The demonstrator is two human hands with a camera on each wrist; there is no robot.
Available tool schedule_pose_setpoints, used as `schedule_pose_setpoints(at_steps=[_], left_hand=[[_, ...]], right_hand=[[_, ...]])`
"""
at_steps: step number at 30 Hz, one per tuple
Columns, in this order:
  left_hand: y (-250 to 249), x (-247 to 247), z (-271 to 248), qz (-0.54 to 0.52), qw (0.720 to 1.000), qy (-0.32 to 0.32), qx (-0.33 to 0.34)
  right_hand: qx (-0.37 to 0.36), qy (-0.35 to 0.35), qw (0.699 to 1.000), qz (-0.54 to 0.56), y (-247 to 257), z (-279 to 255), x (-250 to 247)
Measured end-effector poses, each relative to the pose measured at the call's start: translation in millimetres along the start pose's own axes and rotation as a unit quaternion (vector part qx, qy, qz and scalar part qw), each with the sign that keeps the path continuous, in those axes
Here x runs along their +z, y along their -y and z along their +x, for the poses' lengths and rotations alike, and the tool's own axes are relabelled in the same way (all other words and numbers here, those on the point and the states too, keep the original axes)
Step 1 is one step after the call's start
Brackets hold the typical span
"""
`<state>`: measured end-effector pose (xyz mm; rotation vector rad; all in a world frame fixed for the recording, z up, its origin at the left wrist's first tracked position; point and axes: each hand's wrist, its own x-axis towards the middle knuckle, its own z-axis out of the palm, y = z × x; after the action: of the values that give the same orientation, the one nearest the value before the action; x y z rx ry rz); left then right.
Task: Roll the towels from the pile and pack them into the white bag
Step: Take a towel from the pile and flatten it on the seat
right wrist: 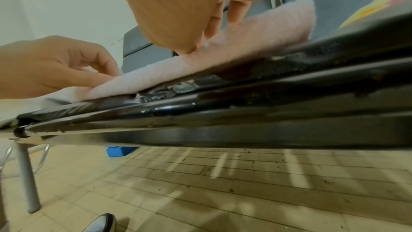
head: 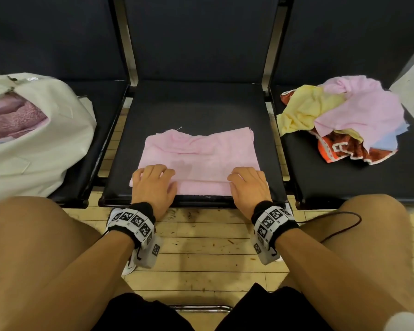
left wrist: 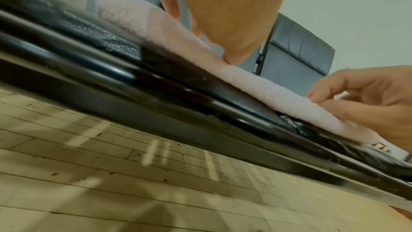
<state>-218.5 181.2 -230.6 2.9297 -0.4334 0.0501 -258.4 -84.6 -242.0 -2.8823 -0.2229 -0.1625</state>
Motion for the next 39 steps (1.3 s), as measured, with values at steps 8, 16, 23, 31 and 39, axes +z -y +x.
schedule_pose_setpoints(at_steps=[8,16,23,31,39], left_hand=[[-11,10,-10,-0.041,0.998,0.007,0.054],[-6,7,-5,-0.029,0.999,0.021,0.038],[-8,0,-2,-0.028,0.998,0.05,0.0],[-5,6,0,-0.019,1.0,-0.008,0.024],[0,8,-2,-0.025,0.999,0.012,0.027]], right_hand=[[-0.048,0.02,0.998,0.021,16,-12,1],[-0.021,0.058,0.998,0.005,8,-3,-1],[0.011,0.026,0.998,0.057,6,-2,-6],[-0.045,0.019,0.998,0.027,12,-2,-2],[0.018,0.087,0.996,0.005,11,-1,-7]])
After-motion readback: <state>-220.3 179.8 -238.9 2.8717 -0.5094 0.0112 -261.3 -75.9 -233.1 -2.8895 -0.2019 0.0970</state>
